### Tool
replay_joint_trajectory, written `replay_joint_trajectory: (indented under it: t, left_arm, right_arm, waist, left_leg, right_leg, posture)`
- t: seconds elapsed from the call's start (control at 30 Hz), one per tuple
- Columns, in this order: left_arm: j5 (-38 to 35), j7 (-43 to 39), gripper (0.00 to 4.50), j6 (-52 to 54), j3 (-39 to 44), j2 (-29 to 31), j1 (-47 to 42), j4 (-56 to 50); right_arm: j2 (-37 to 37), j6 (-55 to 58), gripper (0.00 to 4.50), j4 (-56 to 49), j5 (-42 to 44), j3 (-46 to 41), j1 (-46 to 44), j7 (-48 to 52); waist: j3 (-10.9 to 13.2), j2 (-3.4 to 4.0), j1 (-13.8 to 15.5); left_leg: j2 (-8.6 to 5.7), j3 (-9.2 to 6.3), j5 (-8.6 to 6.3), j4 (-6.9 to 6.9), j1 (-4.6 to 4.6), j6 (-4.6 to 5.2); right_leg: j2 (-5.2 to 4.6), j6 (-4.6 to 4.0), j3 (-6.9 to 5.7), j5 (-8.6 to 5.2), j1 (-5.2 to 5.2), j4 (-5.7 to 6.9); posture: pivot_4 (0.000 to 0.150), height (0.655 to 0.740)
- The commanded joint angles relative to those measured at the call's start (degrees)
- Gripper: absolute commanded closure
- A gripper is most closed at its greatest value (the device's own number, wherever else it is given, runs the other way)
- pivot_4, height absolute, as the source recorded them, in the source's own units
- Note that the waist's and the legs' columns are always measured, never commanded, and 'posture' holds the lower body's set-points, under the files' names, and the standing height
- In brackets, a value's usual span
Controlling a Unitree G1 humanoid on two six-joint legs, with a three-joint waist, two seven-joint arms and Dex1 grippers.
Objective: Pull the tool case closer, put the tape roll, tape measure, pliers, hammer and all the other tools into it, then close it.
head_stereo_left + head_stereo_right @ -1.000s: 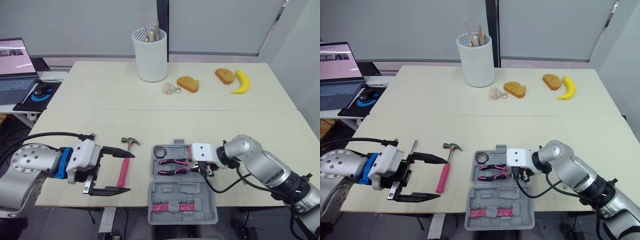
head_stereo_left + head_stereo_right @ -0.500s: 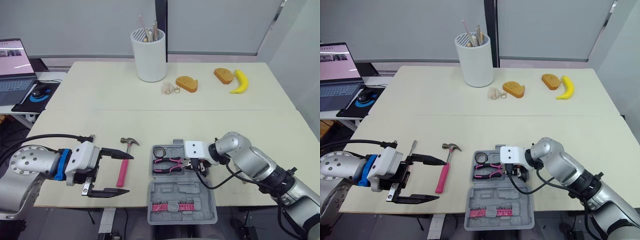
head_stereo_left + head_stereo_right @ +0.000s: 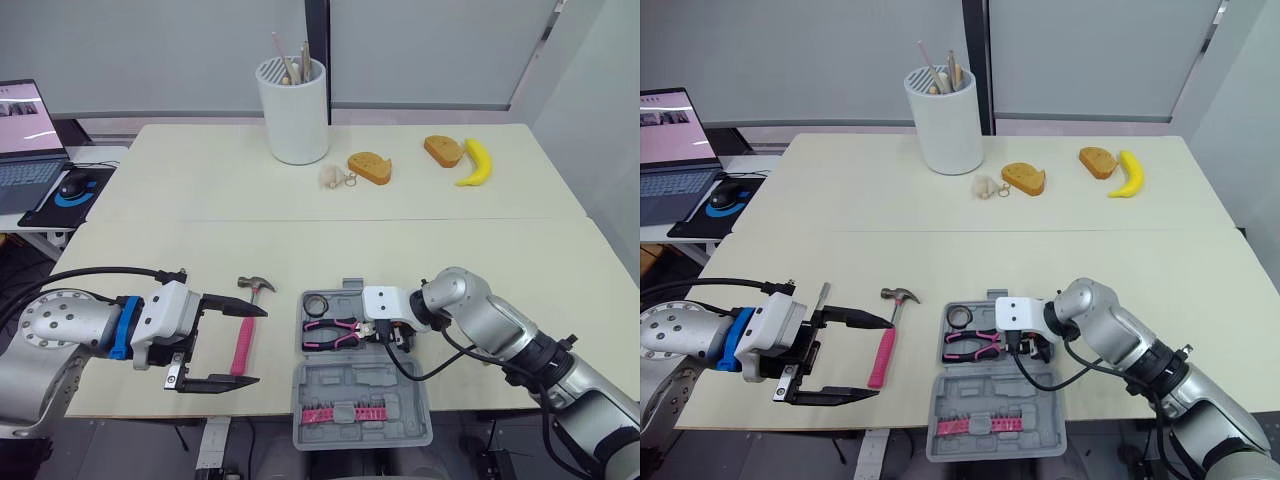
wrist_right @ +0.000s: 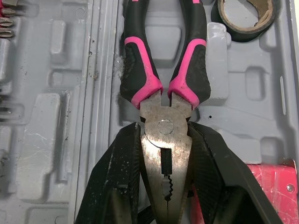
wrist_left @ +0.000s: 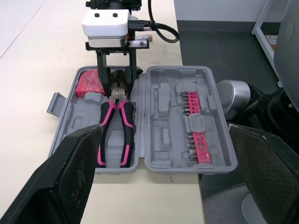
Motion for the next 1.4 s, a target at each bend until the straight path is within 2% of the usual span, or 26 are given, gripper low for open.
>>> replay_joint_trajectory:
  t: [0.03,0.17,0.23,0.4,0.63,0.9,1.0,1.27,1.4]
  left_arm:
    - [-0.03,0.18,0.0,-0.4,0.56,0.66,-0.81,-0.41]
    - [0.38,0.27,0.0,-0.58,0.16,0.42,-1.1,-0.18]
    - [0.55,0.41,0.0,-0.63,-0.1,0.25,-1.27,-0.16]
    - [0.84,0.5,0.0,-0.8,-0.61,0.01,-1.86,0.23]
    - [1.19,0.32,0.0,-1.03,-1.18,-0.41,-2.53,0.71]
    - [1.33,0.07,0.0,-1.44,-1.96,-0.68,-3.25,1.29]
    - [1.37,0.0,0.0,-1.56,-2.14,-0.67,-3.48,1.48]
    - [1.6,-0.05,0.0,-1.55,-2.69,-0.63,-3.94,1.51]
    - [1.53,-0.01,0.0,-1.45,-2.97,-0.54,-4.21,1.5]
  right_arm:
    - [0.56,-1.57,3.26,0.36,-0.76,-0.13,0.36,-0.56]
    - [0.59,-1.44,3.26,0.24,-0.46,-0.31,0.55,-0.18]
    - [0.39,-1.43,2.55,-0.02,-0.31,-0.42,0.7,0.02]
    - [0.19,-0.74,1.52,-1.52,0.98,-2.03,0.3,0.38]
    - [-1.07,-1.06,1.52,-7.8,7.0,-8.49,3.55,0.9]
    - [1.97,-13.28,1.52,-5.06,6.57,-12.21,10.53,-7.56]
    - [4.3,-17.62,1.98,-2.3,6.45,-13.38,12.46,-11.56]
    - [8.09,-23.64,3.78,2.28,5.44,-13.41,16.72,-17.12]
    - [8.56,-24.3,4.49,3.68,4.68,-13.13,17.12,-17.35]
  waist:
    - [0.0,0.0,0.0]
    - [0.0,0.0,-0.01]
    - [0.0,0.0,0.0]
    - [-0.01,-0.01,0.03]
    - [-0.01,0.0,0.05]
    - [-0.01,-0.01,-0.01]
    - [-0.01,-0.02,-0.01]
    - [-0.02,-0.03,0.02]
    - [-0.02,-0.03,-0.01]
  left_leg:
    - [0.0,0.0,0.0,0.0,0.0,0.0]
    - [0.0,0.0,0.0,0.0,0.01,0.0]
    - [0.0,0.0,0.0,0.0,0.01,0.0]
    - [-0.01,0.0,0.0,0.0,0.0,0.0]
    - [-0.01,-0.01,0.0,0.0,0.0,0.0]
    - [0.0,0.0,0.0,0.0,0.01,0.0]
    - [-0.02,0.02,0.0,0.01,0.01,0.0]
    - [-0.01,0.0,0.01,0.0,0.05,-0.01]
    - [-0.02,0.01,0.01,0.01,0.05,-0.01]
  right_leg:
    - [0.0,0.0,0.0,0.0,0.0,0.0]
    - [0.0,0.0,0.01,0.0,0.0,0.01]
    - [0.0,0.0,0.01,0.0,0.0,0.01]
    - [0.0,0.0,0.01,0.0,0.01,0.0]
    - [0.0,0.0,0.0,0.0,0.02,0.0]
    - [0.0,0.0,0.0,0.0,0.04,0.01]
    - [0.0,0.0,0.02,0.01,0.04,0.01]
    - [0.02,0.01,0.02,0.01,0.08,0.02]
    - [0.03,0.01,0.02,0.01,0.08,0.03]
  posture:
    - [0.15,0.74]
    - [0.15,0.74]
    - [0.15,0.74]
    - [0.15,0.74]
    - [0.15,0.74]
    - [0.15,0.74]
    - [0.15,0.74]
    - [0.15,0.74]
    - [0.15,0.74]
